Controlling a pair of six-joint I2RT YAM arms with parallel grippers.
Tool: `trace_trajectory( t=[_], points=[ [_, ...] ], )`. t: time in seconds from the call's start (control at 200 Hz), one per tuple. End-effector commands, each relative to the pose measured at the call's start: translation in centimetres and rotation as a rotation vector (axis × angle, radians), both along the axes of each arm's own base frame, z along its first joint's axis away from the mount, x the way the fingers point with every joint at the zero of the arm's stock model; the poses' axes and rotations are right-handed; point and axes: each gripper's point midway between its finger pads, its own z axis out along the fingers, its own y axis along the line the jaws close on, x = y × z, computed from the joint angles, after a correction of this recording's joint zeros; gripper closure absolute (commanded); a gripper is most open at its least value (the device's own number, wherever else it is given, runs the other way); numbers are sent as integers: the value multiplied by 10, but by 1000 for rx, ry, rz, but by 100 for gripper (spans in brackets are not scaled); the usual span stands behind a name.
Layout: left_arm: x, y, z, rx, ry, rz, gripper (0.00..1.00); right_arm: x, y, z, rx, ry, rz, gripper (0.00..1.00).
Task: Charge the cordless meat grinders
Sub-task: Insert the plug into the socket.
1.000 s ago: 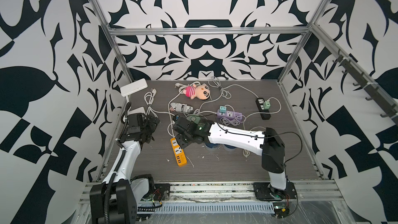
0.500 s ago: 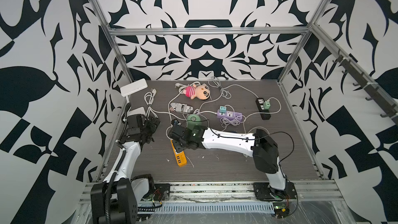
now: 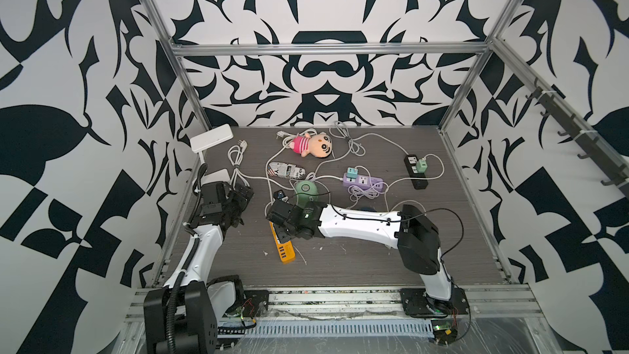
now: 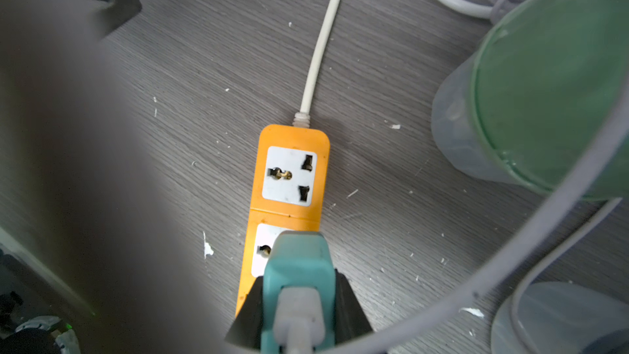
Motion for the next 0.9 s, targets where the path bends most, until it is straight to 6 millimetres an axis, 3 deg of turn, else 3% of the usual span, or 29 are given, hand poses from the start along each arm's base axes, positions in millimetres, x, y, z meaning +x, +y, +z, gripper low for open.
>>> trace_trajectory(
  t=[0.0,0.58,0.895],
  points=[
    [-2,0,-4,-2,2,-3,1,-1,6,4,33,-8,-14,100],
    [-5,0,-9,-7,5,1,1,-10,4,-19,-5,26,-36,100],
    [-8,-2,-13,-19,8,3,1,-21,-9,-65,-161,38,-51,100]
  ],
)
